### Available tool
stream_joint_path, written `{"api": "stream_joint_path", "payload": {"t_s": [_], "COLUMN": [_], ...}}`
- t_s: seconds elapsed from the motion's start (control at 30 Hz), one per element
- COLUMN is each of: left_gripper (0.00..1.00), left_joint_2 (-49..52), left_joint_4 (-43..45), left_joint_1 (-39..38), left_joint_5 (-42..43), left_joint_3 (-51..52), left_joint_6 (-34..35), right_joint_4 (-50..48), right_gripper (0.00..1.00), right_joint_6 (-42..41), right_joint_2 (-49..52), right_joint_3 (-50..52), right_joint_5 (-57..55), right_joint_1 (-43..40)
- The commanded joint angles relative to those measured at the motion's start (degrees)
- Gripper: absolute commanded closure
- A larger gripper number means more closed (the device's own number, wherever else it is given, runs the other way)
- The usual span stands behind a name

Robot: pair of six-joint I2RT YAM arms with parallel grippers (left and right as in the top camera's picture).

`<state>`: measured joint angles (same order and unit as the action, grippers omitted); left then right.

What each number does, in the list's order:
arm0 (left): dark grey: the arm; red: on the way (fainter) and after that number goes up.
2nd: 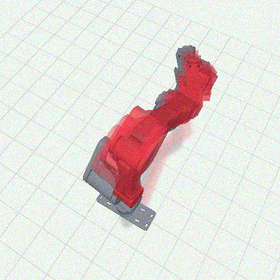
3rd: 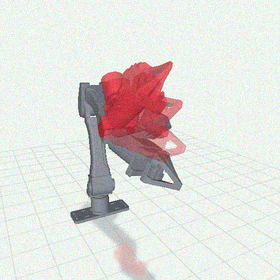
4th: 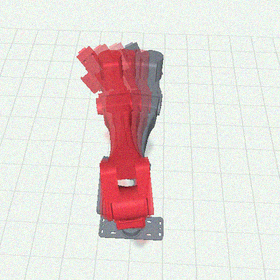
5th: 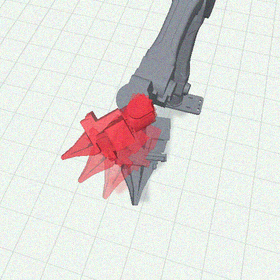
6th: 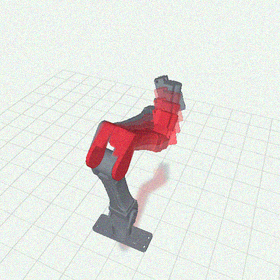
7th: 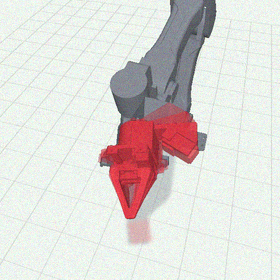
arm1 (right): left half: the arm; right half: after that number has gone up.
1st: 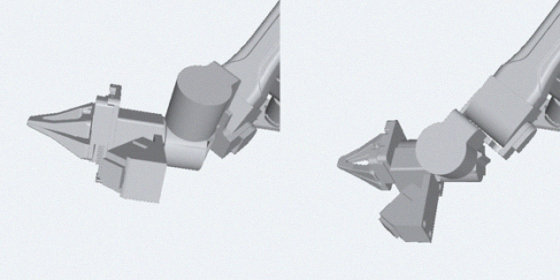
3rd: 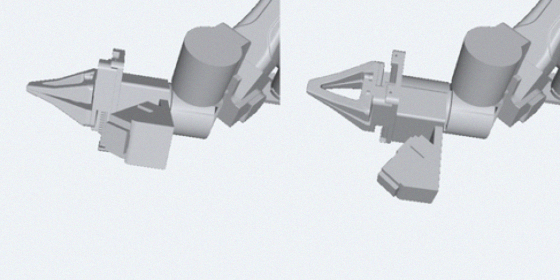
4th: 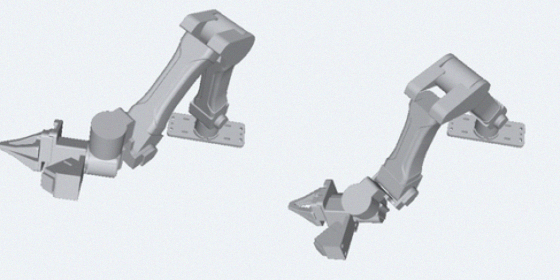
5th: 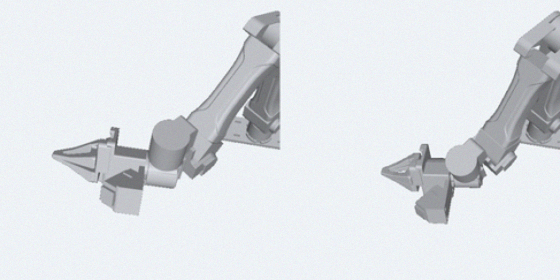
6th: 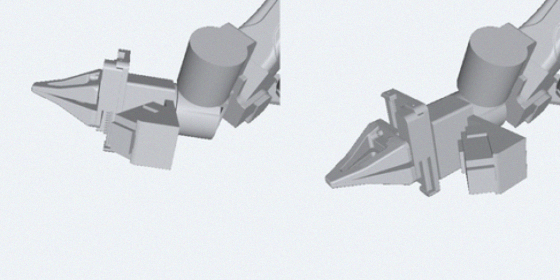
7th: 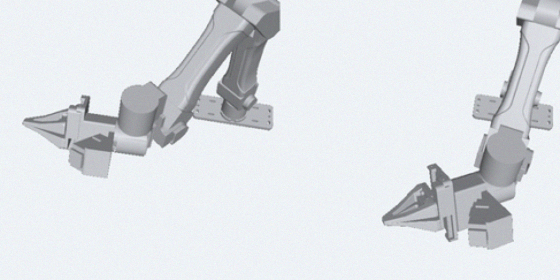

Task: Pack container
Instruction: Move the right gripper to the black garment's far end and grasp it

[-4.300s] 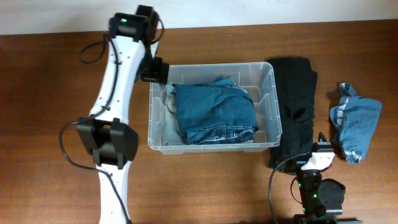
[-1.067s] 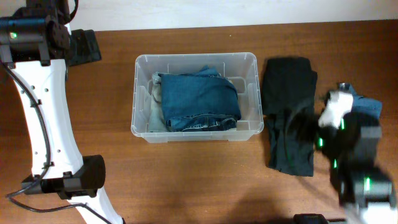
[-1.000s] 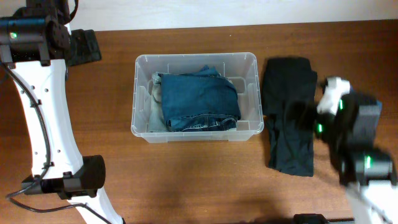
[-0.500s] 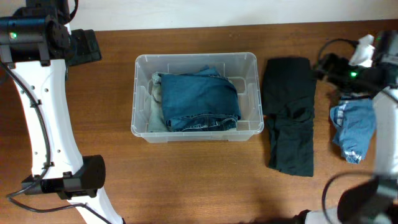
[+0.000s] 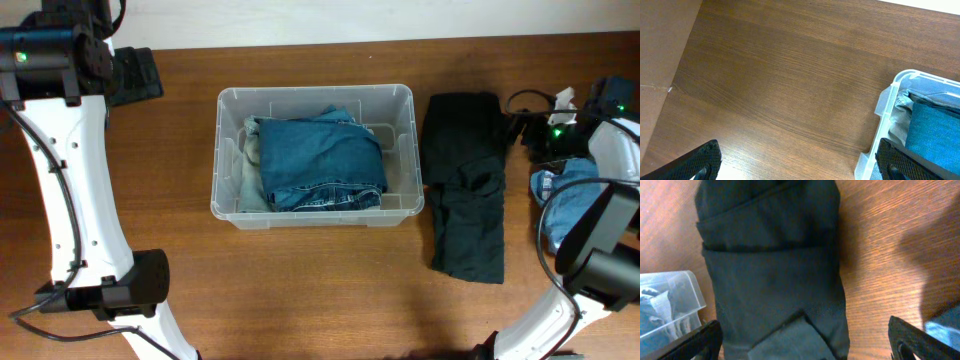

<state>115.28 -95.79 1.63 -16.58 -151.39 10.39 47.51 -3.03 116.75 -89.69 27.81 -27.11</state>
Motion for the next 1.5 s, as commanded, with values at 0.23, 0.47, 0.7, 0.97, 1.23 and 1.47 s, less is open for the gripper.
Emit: {"api": "stream_joint_path", "payload": {"t_s": [0.23, 0.47, 0.7, 0.97, 1.23, 1.47], "left_gripper": [0.0, 0.0, 0.01, 0.01, 0.0, 0.01], "left_joint_2": [-0.28, -0.28, -0.28, -0.28, -0.28, -0.28], "left_joint_4": [0.11, 0.11, 0.11, 0.13, 0.11, 0.11], "left_joint_1": [0.02, 0.02, 0.02, 0.04, 0.02, 0.04], "left_joint_5": [-0.81, -0.81, -0.81, -0.81, -0.81, -0.81], "left_joint_3": [-0.15, -0.15, -0.15, -0.15, -0.15, -0.15], "left_joint_6": [0.7, 0.7, 0.7, 0.7, 0.7, 0.7], "right_joint_4": [-1.64, -2.99, -3.56, -8.37, -8.35, -7.26], "right_gripper": [0.01, 0.01, 0.12, 0.2, 0.25, 0.48], "right_joint_6": [1.11, 1.11, 0.66, -4.76, -4.96, -4.94], "right_joint_2": [5.55, 8.81, 10.8, 11.23, 14.93, 16.92], "right_joint_3": [-0.59, -0.48, -0.48, -0.48, -0.44, -0.37], "right_joint_5": [4.35, 10.54, 10.99, 10.78, 14.78, 14.84], "right_joint_1": [0.55, 1.81, 2.4, 2.4, 2.43, 2.4]}}
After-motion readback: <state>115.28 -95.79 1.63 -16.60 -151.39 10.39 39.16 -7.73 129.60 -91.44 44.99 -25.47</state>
